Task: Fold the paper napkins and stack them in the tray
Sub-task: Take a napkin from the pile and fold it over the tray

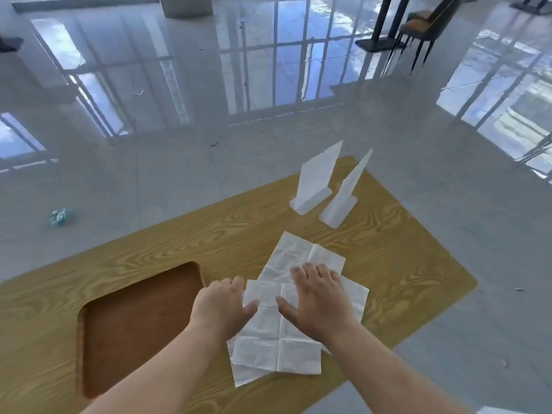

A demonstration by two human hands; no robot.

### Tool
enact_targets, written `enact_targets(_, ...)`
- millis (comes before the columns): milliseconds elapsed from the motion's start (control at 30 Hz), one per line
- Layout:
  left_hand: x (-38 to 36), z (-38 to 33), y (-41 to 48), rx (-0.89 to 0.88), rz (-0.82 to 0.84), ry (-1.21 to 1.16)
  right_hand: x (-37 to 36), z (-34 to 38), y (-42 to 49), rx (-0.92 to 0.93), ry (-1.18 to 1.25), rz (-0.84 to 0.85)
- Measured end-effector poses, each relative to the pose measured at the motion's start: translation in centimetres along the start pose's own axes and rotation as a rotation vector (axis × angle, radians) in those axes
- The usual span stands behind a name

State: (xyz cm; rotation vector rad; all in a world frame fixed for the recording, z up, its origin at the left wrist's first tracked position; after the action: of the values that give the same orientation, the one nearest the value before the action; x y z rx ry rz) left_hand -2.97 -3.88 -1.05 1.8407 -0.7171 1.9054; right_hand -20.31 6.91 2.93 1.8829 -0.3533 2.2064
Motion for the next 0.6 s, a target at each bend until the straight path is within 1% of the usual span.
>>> enact_targets(133,-2.5,-0.2,-0.6,0.106,0.071,-0.167,-2.7,-0.3,-1.1,-0.009,0.013,0.043)
enact_targets(200,-3.7,-0.5,-0.9,0.170,0.148,-0.245,-4.2,-0.4,-1.6,-0.017,0.022,0.085)
enact_targets(367,-5.7,0.1,-1.3,0.409,0.301,-0.448,-7.3,-0.9,-3.2,-0.018,0.034,0.236)
enact_targets(433,-6.4,0.3,-1.4,0.500,0.336,-0.546,-8.2,-1.1,-3.6,-0.029,0.037,0.296)
enact_targets(533,-7.3,0.4,-1.4,0.568,0.377,-0.625,-9.3,-1.2,-3.9,-0.050,0.054,0.354)
enact_targets(600,-7.5,0.4,-1.4,0.569,0.407,-0.616,-9.7,-1.4,-4.1,-0.064,0.079,0.376)
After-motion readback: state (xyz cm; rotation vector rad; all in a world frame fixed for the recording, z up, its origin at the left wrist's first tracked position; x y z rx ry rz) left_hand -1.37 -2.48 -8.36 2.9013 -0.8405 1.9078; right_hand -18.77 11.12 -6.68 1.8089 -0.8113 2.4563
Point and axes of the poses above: each hand's wrist, its own y-axis towards the middle knuckle, its own x-axis out of the back of the hand, z = x × y, the point moved 5 cm from there along y, towards the middle knuckle, and after that the axes turned 7 degrees about -z, right-handed, at the moved point
